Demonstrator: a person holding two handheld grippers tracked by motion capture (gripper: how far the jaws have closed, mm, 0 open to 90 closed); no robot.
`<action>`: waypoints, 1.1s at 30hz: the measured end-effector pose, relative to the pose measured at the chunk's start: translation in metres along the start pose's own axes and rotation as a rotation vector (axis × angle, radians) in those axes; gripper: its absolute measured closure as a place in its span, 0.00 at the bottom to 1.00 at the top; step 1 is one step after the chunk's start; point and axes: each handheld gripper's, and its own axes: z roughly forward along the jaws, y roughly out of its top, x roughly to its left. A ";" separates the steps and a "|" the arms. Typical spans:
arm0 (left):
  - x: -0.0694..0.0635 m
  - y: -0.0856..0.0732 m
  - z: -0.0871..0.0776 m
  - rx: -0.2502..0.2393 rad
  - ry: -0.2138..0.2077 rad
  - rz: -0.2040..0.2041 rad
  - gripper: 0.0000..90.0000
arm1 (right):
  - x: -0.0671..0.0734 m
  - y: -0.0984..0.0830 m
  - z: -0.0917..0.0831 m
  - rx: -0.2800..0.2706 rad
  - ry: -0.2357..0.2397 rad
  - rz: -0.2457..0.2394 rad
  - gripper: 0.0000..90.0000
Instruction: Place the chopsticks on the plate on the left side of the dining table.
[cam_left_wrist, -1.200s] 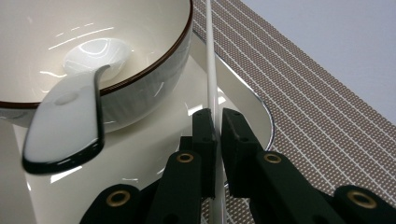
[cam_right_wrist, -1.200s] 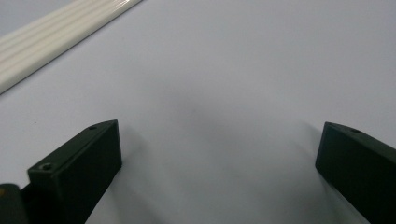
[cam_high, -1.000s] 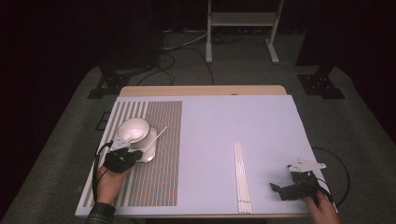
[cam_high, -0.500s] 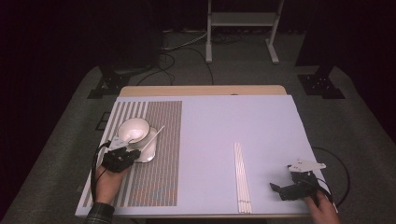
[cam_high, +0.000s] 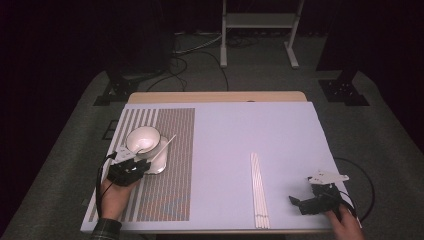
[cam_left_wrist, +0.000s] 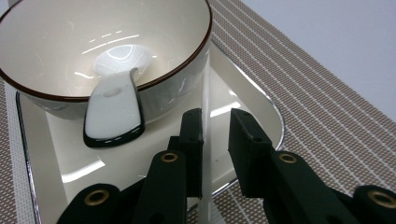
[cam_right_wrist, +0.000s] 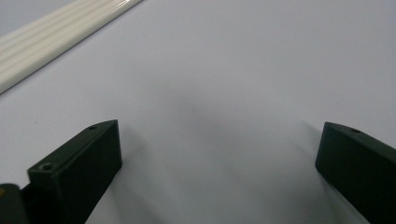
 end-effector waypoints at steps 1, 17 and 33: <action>-0.001 0.000 -0.002 -0.004 -0.001 0.000 0.83 | 0.000 0.000 0.000 0.000 0.000 0.000 0.00; -0.034 -0.017 -0.029 -0.006 -0.052 -0.022 0.74 | 0.000 0.000 0.000 0.001 0.001 0.002 0.00; -0.037 -0.033 -0.023 0.070 -0.047 -0.061 0.41 | 0.000 0.000 0.000 0.001 0.001 0.002 0.00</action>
